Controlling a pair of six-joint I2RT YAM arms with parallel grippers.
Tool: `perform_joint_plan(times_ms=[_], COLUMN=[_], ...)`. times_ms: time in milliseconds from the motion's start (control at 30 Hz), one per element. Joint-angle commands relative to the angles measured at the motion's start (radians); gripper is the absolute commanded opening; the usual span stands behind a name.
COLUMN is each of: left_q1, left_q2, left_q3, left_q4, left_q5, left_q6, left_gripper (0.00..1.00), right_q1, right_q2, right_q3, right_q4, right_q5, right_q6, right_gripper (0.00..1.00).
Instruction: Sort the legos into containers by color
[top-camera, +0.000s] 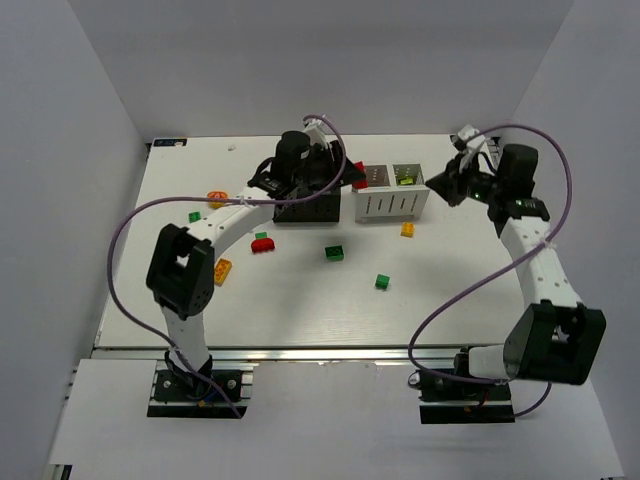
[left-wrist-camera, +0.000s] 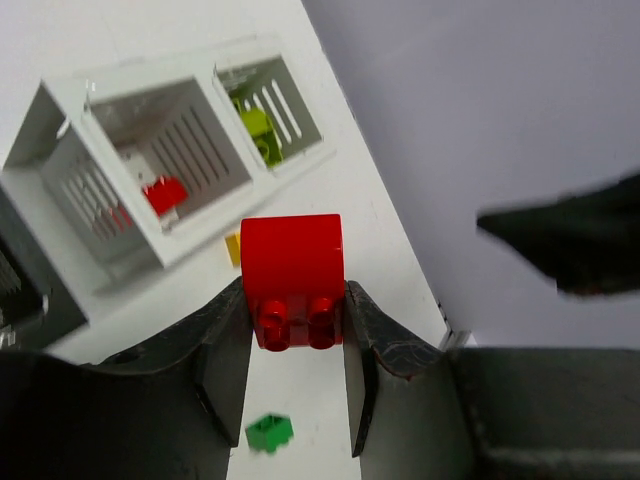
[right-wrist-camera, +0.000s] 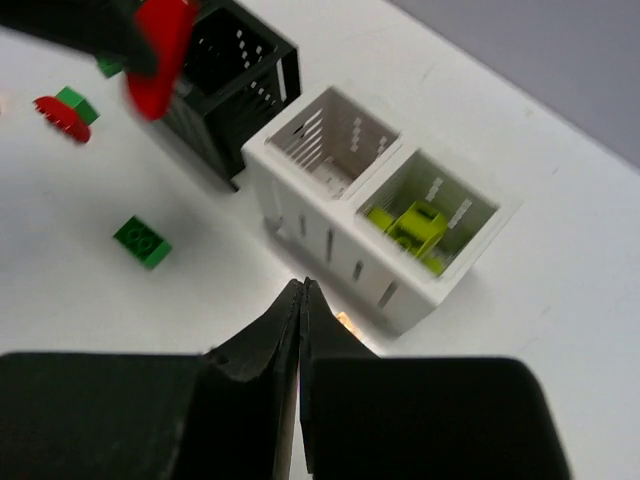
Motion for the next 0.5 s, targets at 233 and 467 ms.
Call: perform_joint_plan(times_ms=[233,467], left_q1=[-0.03,-0.047], left_q2=[0.202,0.335], left_q3=[0.225,0.357], left_q4=[0.177,0.173], left_q5=[-0.126,-0.204], left_q6=[0.059,0.087], left_gripper=[0.14,0.2], right_q1=[-0.034,-0.04], right_q2=[-0.167,-0.205], right_q3=[-0.196,-0.242], right_q4=[-0.031,-0.018], right_q5=[-0.105,-0.101], right_q6=[-0.004,0.006], right_gripper=[0.08,0.17])
